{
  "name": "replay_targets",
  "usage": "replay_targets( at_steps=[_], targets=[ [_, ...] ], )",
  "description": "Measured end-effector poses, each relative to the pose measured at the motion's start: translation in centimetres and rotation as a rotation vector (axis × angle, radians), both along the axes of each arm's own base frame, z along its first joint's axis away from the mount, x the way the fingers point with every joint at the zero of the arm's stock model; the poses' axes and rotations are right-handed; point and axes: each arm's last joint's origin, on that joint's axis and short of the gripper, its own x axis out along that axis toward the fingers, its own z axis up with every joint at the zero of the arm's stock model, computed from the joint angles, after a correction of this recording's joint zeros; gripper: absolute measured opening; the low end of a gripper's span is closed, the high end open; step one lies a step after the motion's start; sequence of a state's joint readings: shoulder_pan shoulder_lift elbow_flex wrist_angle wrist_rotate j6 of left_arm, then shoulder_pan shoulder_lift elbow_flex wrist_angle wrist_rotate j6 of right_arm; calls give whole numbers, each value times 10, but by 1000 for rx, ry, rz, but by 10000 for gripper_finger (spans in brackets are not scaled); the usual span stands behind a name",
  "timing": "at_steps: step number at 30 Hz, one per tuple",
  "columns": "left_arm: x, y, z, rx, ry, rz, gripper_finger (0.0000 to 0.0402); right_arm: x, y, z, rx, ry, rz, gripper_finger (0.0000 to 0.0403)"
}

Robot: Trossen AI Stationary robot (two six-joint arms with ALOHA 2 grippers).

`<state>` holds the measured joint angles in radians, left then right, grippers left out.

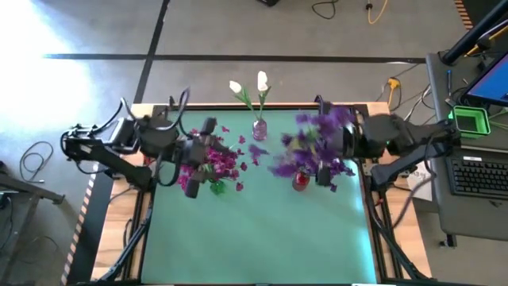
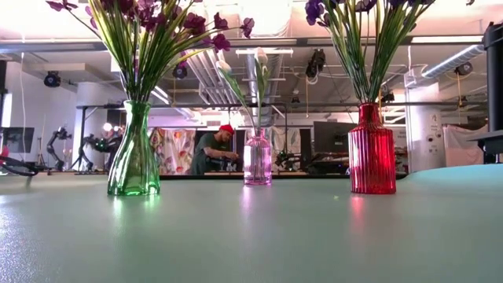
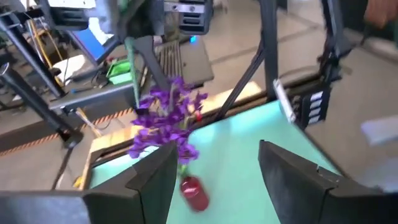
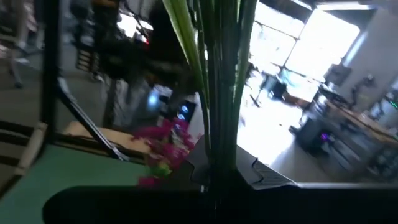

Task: Sort flowers into vase by color
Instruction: Put the violet flowers into the red flower vase

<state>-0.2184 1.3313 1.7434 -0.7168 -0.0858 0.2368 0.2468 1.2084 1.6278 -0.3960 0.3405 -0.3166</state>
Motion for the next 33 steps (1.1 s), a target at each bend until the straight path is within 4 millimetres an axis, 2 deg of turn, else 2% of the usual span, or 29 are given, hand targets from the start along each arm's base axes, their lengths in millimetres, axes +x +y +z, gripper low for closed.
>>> replay_targets(
  at_steps=[6, 9, 13, 19, 24, 29, 33],
  targets=[
    [-16, -12, -45, -83, -155, -13, 210, 1, 21, -9, 23, -103, 77, 9],
    [-14, -17, -68, -78, -232, 2, 210, 4, 27, -9, 39, -174, 96, 9],
    [-4, -21, -92, -75, -298, 3, 210, 14, 34, -18, 45, -194, 106, 9],
    [12, -26, -99, -25, -420, -12, 210, 28, 42, -24, 84, -251, 116, 9],
    [29, -31, -91, 5, -508, -7, 210, 45, 49, -33, 100, -264, 145, 9],
    [47, -35, -89, 26, -502, 41, 210, 60, 55, -42, 105, -267, 147, 9],
    [62, -38, -96, 38, -474, 56, 210, 63, 56, -44, 105, -269, 146, 9]
  ],
)
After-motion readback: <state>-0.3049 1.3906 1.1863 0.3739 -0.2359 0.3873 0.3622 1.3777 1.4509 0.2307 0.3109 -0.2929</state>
